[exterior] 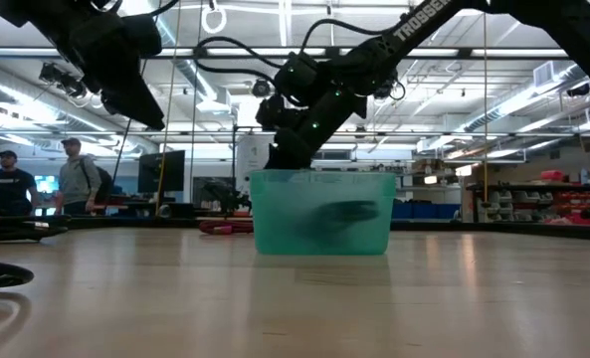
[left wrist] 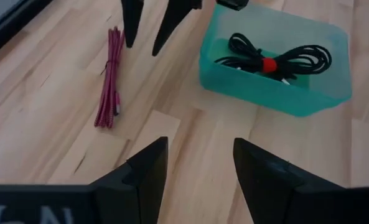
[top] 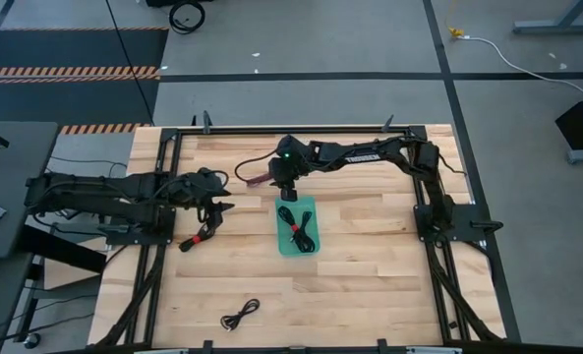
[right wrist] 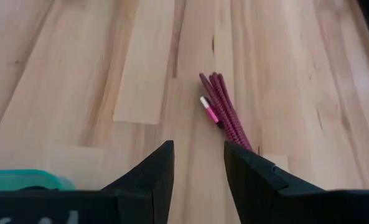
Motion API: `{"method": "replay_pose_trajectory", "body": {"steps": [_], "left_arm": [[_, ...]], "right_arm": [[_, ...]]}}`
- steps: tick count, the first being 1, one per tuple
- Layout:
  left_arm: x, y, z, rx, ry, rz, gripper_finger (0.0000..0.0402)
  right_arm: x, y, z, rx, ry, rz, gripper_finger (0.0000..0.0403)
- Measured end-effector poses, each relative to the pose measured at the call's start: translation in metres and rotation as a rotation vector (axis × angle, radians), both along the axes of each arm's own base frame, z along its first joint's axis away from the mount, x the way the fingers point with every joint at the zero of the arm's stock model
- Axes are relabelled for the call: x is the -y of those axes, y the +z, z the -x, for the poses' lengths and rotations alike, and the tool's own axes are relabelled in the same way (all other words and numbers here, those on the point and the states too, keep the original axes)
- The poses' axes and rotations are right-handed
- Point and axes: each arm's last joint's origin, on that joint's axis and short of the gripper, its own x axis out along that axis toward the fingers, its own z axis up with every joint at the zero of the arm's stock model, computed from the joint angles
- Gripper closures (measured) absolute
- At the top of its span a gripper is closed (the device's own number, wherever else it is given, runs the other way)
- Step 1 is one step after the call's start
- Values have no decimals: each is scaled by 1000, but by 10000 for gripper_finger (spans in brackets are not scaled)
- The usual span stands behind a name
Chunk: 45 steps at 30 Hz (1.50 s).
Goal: Pick and place USB-C Cables
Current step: Adjust the green bin
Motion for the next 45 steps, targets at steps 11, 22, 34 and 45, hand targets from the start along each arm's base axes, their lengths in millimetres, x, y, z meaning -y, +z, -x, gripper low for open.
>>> {"method": "replay_pose_trajectory", "body": {"steps": [11,22,34,45], "left_arm": [[-5,0,2,16,209,-49,212],[-3,0,2,66,268,130,212],[-9,11,-4,194,384,-55,212],[-1,26,-14,306,221,-170,212]], "right_arm": [[5,14,-8,66,45,61,257],[4,13,-7,47,137,122,257],[0,5,-4,57,243,89,257],[-1,3,-1,43,268,47,257]]}}
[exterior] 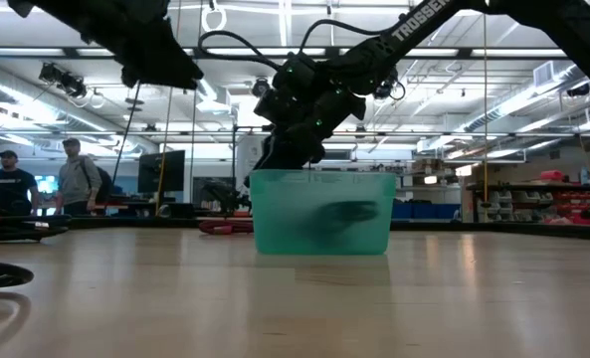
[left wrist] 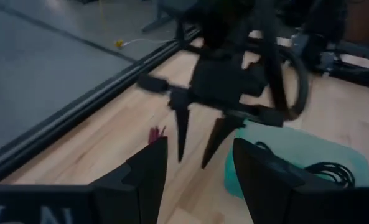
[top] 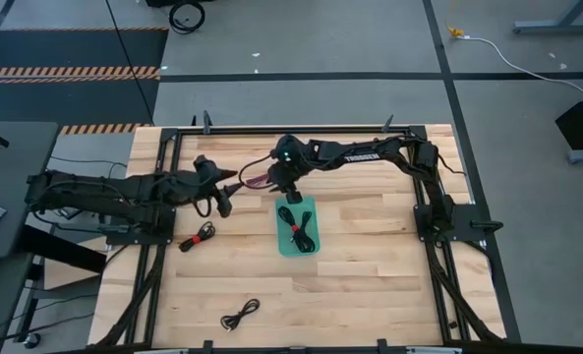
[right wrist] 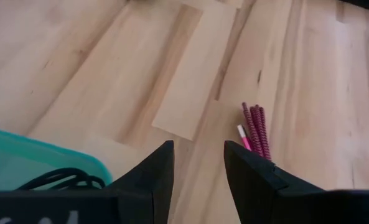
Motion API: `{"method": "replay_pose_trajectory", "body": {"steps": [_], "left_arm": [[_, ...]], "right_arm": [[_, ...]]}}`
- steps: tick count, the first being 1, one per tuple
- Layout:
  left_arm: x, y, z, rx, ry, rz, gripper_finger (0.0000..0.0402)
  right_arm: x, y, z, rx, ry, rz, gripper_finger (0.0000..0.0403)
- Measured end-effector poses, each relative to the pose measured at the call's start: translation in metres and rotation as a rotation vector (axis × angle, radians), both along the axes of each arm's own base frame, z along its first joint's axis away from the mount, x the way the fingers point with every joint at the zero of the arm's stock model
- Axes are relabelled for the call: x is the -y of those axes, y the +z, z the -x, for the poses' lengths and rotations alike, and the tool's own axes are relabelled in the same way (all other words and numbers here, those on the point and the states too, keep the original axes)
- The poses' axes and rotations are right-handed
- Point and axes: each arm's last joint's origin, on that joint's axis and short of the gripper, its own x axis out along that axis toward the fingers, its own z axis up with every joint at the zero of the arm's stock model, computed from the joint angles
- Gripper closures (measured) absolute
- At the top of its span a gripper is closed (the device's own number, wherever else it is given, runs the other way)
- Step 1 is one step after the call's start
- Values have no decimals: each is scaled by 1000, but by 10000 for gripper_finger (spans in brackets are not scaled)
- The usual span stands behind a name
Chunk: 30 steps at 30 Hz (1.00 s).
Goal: Pick and place USB-C Cables
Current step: Adjust the green bin
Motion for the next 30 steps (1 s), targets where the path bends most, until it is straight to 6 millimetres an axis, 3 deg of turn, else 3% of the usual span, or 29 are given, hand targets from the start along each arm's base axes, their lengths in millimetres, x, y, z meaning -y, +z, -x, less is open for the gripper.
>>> {"method": "replay_pose_trajectory", "body": {"steps": [10,20,30], "left_arm": [[-9,-20,17,-71,352,145,212],[-7,-32,4,-223,232,77,212],[-11,-23,-13,-153,152,-26,212]], "right_arm": [[7,2,-1,3,-143,50,257],[10,1,1,1,-108,33,257],[18,-8,10,-63,-125,11,257]]}}
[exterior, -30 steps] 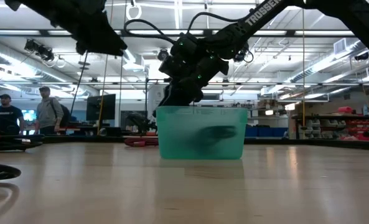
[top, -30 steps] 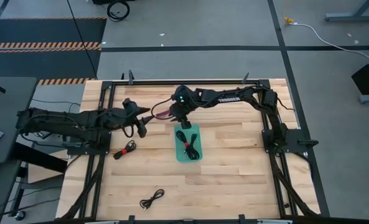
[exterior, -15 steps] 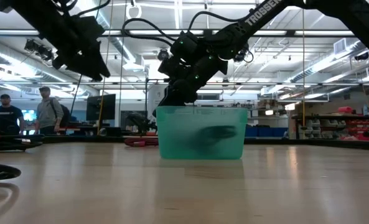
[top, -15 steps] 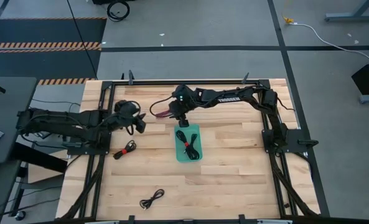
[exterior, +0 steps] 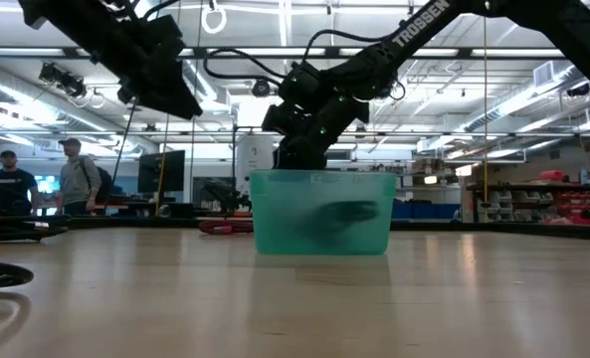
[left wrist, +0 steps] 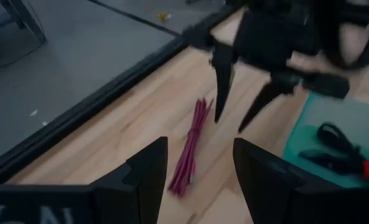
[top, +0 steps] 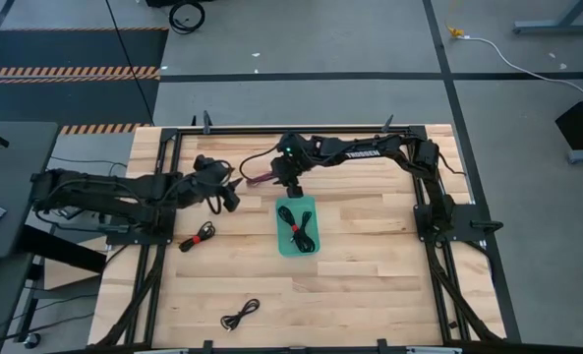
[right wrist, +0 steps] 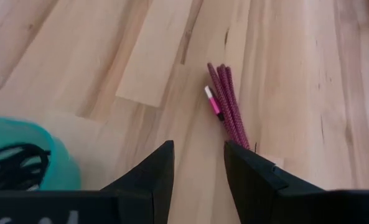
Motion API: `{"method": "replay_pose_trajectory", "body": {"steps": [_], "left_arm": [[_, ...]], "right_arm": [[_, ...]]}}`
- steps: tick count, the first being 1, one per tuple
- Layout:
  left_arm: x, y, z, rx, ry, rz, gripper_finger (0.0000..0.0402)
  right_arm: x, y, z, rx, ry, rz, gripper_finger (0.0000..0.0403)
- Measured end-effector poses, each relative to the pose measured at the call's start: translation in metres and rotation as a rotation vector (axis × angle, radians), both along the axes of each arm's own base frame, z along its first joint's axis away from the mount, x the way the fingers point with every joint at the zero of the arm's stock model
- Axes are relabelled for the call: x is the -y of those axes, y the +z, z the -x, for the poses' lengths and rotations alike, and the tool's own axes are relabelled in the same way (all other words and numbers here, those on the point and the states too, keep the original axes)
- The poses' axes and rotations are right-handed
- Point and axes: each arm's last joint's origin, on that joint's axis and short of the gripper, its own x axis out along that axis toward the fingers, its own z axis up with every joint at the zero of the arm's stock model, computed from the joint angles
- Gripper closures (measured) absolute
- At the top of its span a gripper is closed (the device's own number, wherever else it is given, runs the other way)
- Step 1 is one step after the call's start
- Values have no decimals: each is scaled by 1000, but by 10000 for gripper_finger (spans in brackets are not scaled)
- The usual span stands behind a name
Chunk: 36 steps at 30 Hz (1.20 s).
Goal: Pick and place USB-C Cables
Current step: Adjust the green bin
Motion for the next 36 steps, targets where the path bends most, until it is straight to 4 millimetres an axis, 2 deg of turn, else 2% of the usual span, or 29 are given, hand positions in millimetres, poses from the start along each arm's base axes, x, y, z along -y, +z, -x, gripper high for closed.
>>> {"method": "replay_pose_trajectory", "body": {"steps": [8,21,28,33,36], "left_arm": [[-3,1,0,15,-40,38,212],[0,1,-1,21,-99,82,212],[1,1,-1,-18,-142,30,212],[4,2,-2,-24,-184,11,212],[5,4,-4,-9,-203,-10,212]], "right_arm": [[2,-13,6,-1,11,30,257],[2,-15,10,-49,51,48,257],[0,-15,9,-42,83,72,257],[-8,-18,10,6,232,-1,257],[-6,-16,7,32,206,40,257]]}}
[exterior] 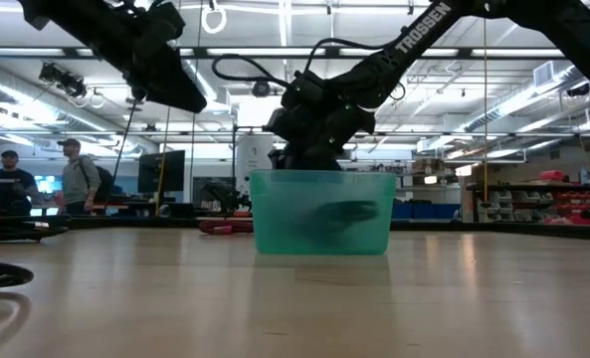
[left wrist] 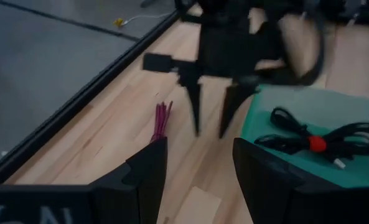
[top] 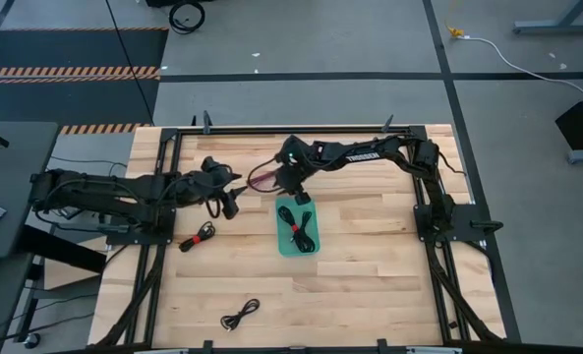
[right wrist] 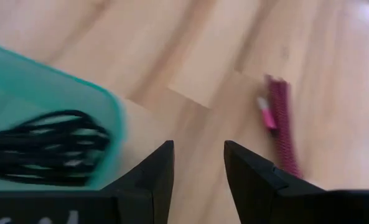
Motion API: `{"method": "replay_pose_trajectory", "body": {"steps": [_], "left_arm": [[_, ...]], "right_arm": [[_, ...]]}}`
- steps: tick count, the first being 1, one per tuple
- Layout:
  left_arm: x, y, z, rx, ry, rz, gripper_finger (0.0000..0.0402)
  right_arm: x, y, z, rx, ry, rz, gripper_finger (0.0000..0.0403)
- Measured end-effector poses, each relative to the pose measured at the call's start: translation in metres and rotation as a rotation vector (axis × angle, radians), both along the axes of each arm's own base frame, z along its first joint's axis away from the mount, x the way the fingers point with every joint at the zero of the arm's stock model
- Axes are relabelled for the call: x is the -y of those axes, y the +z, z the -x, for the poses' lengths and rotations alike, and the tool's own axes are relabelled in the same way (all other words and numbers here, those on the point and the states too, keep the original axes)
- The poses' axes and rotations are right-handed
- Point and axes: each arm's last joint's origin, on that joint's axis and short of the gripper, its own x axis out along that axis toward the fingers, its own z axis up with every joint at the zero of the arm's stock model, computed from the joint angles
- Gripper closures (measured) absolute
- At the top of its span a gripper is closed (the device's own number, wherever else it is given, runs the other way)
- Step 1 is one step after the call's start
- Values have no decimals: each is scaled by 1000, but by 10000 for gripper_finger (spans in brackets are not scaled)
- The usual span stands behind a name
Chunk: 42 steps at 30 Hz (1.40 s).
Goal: Pick and place USB-C Cables
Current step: Adjust the green bin
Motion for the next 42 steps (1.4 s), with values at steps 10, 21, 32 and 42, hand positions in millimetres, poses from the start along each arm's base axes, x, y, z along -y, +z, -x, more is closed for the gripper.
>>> {"method": "replay_pose_trajectory", "body": {"steps": [10,21,32,42], "left_arm": [[-1,4,-2,46,14,-9,212],[-1,5,-3,61,17,-3,212],[-1,4,-3,61,20,2,212],[-1,4,-3,58,18,-2,212]], "right_arm": [[2,-7,2,8,-94,23,257],[4,-11,7,-25,-137,3,257],[9,-13,11,-72,-190,28,258],[2,-17,9,-83,-171,36,272]]}}
